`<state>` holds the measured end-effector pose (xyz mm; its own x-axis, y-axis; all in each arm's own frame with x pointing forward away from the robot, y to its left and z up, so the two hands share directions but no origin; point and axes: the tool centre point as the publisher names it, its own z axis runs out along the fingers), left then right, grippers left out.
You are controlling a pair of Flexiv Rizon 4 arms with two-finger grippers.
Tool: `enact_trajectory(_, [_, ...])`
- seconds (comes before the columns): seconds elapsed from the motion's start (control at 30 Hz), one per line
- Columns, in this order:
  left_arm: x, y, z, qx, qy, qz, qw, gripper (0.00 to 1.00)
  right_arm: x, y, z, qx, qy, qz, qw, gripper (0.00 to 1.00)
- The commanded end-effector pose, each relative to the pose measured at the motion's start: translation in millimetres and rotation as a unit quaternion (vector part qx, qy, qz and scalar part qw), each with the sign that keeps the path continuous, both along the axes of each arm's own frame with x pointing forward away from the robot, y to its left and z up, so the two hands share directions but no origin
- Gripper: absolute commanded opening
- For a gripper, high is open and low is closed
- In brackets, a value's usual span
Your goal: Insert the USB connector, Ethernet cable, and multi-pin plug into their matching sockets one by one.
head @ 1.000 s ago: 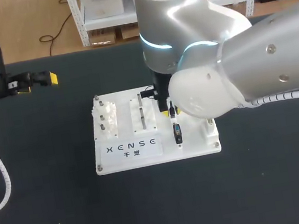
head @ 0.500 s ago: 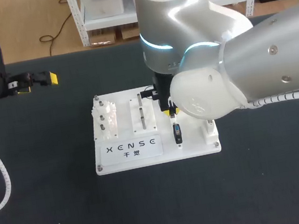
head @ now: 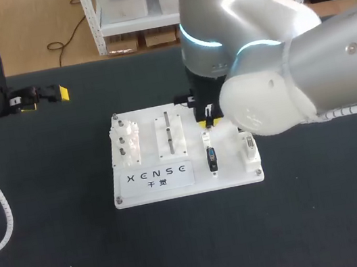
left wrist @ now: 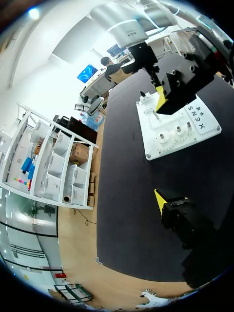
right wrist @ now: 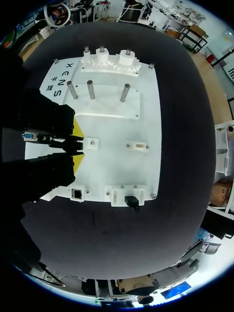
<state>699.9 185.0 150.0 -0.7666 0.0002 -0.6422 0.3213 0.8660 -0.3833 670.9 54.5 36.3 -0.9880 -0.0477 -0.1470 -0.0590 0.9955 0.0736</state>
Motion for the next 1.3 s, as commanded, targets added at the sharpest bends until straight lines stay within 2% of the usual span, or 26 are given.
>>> enact_trajectory(0.03, [0.0, 0, 0.0, 0.0, 0.0, 0.0, 1.0, 1.0, -6.8, -14, 4, 0.0, -0.009, -0.006, 1.0, 0.0])
enact_trajectory(0.47, [0.0, 0, 0.0, 0.0, 0.0, 0.0, 1.0, 1.0, -14.0, -48, -4, -0.02, 0.002, -0.042, 0.999, 0.0])
enact_trajectory(1.3, [0.0, 0, 0.0, 0.0, 0.0, 0.0, 1.0, 1.0, -4.7, -65, -11, -0.032, 0.001, -0.067, 0.997, 0.0])
